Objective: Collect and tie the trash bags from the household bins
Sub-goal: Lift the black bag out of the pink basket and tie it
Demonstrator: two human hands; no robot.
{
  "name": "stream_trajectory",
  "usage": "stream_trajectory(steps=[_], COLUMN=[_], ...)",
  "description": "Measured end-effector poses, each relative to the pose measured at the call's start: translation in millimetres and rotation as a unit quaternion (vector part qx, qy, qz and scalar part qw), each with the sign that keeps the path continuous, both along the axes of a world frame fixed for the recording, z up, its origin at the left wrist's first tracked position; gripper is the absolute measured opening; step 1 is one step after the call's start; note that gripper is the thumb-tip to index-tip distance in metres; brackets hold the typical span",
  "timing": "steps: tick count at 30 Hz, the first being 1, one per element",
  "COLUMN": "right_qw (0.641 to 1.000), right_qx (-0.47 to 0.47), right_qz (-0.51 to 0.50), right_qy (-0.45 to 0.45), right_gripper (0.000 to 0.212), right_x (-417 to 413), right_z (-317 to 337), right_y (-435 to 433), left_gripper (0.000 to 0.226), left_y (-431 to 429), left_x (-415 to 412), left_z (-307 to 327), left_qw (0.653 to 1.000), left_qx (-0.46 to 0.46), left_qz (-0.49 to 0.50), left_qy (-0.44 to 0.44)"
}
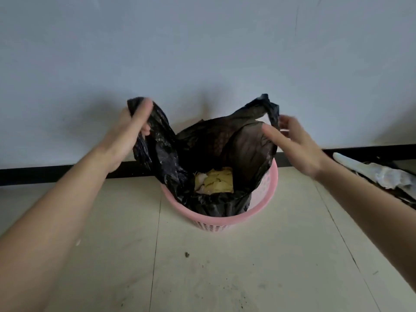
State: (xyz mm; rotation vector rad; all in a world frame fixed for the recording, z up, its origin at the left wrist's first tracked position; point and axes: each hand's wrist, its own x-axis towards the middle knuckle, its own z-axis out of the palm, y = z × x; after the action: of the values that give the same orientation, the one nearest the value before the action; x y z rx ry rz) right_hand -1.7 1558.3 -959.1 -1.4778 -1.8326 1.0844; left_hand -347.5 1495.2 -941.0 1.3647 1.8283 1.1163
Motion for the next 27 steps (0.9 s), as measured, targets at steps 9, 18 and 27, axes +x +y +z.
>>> stream_trajectory(steps=[9, 18, 27], right_qw=[0.959, 0.964, 0.938], right_qx=[0.057, 0.213, 0.101], right_qz=[0.217, 0.123, -0.196], right_qy=[-0.174, -0.096, 0.266], right_gripper=[0.132, 0.043, 0.031], right_x=[-7.3, -69.4, -84.2], right_z=[-49.0, -57.8, 6.3], right_y=[-20.7, 4.0, 24.2], left_gripper=[0.167, 0.037, 0.025], left_y=[-56.6, -10.3, 25.7], left_x=[-66.2, 15.1, 45.6], left_z=[-62.8, -53.2, 2.7], left_qw=[0.878, 0.989, 0.878], left_qx=[-0.417, -0.059, 0.089], left_qz=[-0.233, -0.129, 0.169], left_qy=[0.044, 0.048, -0.439])
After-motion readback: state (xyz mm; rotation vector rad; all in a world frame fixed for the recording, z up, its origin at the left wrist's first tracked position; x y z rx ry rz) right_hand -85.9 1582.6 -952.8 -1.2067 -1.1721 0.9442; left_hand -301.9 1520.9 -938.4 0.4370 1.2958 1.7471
